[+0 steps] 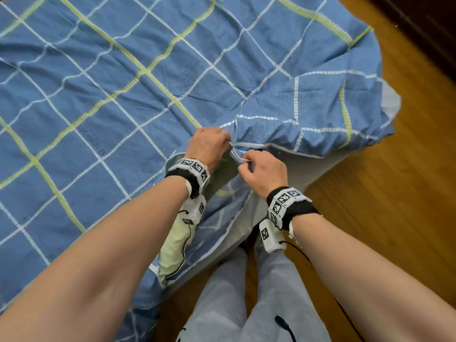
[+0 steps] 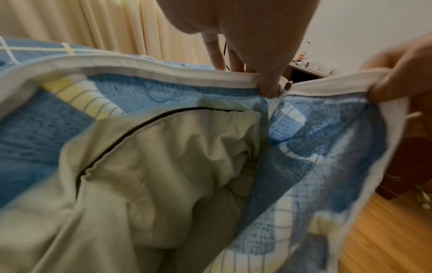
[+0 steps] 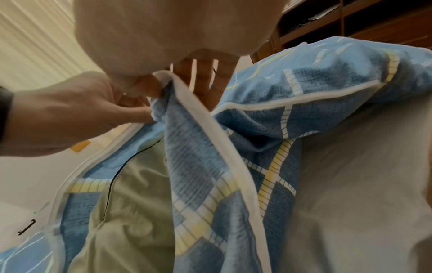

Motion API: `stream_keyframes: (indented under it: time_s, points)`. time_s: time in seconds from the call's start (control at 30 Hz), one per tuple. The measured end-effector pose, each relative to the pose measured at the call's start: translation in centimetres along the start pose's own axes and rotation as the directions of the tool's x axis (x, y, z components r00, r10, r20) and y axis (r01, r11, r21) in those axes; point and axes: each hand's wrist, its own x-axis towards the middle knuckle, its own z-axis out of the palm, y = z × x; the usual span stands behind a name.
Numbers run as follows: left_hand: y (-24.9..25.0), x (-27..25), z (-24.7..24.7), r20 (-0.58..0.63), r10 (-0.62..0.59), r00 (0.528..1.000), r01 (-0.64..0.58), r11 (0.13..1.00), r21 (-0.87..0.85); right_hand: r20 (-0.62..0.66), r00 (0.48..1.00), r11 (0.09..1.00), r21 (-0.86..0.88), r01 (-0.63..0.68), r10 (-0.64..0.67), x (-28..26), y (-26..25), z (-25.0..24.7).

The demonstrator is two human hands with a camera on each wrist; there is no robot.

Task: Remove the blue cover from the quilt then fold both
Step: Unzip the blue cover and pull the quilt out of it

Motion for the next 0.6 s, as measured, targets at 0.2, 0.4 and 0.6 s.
stream_keyframes:
  time_s: [0.2,0.4,0.6]
  points:
    - [-1.0,-2.5,-0.2,0.062,-0.106,0.992,0.111,0.991,-0.081,-0.102,0.995,0.99,0.14,-0.001,0.016,1.6,-1.3,3.6]
    - [-1.3,-2.6,-0.9,0.064,-0.152,0.986,0.159,0.981,-0.114,-0.215,0.977,0.965,0.258,0.051,0.006,2.4,-2.6,4.1]
    - [-0.7,-2.5,0.0,0.015,0.087,0.996,-0.088,0.994,0.067,-0.237,0.971,0.957,0.279,0.082,-0.014,1.6,-2.1,2.4]
